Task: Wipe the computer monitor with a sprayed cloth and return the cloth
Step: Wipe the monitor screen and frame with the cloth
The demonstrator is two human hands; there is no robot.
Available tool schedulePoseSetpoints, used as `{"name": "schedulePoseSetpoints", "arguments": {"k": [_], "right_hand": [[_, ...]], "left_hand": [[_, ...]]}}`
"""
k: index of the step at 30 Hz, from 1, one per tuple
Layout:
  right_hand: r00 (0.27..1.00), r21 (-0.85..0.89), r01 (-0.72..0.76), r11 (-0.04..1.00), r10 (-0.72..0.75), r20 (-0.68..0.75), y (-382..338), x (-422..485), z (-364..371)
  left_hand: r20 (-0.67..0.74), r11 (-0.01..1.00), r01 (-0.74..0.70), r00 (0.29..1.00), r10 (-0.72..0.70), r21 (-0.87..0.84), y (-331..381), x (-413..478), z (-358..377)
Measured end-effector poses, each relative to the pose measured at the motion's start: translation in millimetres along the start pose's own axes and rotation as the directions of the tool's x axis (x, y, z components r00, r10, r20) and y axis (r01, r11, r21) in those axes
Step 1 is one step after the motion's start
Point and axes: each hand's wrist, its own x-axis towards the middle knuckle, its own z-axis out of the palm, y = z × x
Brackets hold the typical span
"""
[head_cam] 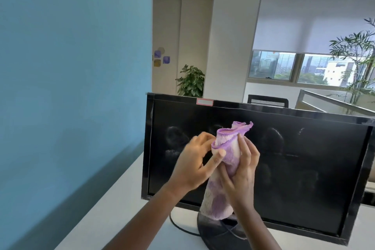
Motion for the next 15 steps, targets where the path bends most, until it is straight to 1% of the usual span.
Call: {"name": "schedulePoseSetpoints", "arguments": {"k": [2, 4, 5, 7, 9, 11, 15], "right_hand": [[0.999, -0.066, 0.027, 0.997, -0.025, 0.028, -2, 9, 3], [0.999, -0.112, 0.032, 0.993, -0.028, 0.035, -6, 19, 7], [0.999, -0.136, 0.047, 0.990, -0.043, 0.027, -8, 25, 9], [0.998, -0.181, 0.069, 0.981, -0.069, 0.004, -12, 37, 16], [0.998, -0.213, 0.061, 0.975, -0.067, -0.021, -18, 50, 26], [0.997, -0.253, 0.045, 0.966, -0.060, -0.053, -23, 63, 39], [0.988, -0.359, 0.046, 0.932, -0.095, -0.120, -31, 84, 68]], "left_hand": [[-0.101, 0.973, -0.036, 0.993, 0.061, 0.228, -9, 10, -22], [-0.222, 0.933, -0.018, 0.969, 0.105, 0.360, -18, 22, -47], [-0.260, 0.909, -0.001, 0.958, 0.121, 0.417, -22, 29, -59], [-0.291, 0.857, 0.038, 0.948, 0.132, 0.514, -35, 43, -84], [-0.283, 0.813, 0.081, 0.953, 0.106, 0.577, -51, 56, -106], [-0.248, 0.791, 0.103, 0.967, 0.064, 0.603, -68, 67, -124], [-0.135, 0.800, 0.077, 0.991, 0.005, 0.595, -97, 75, -142]]}}
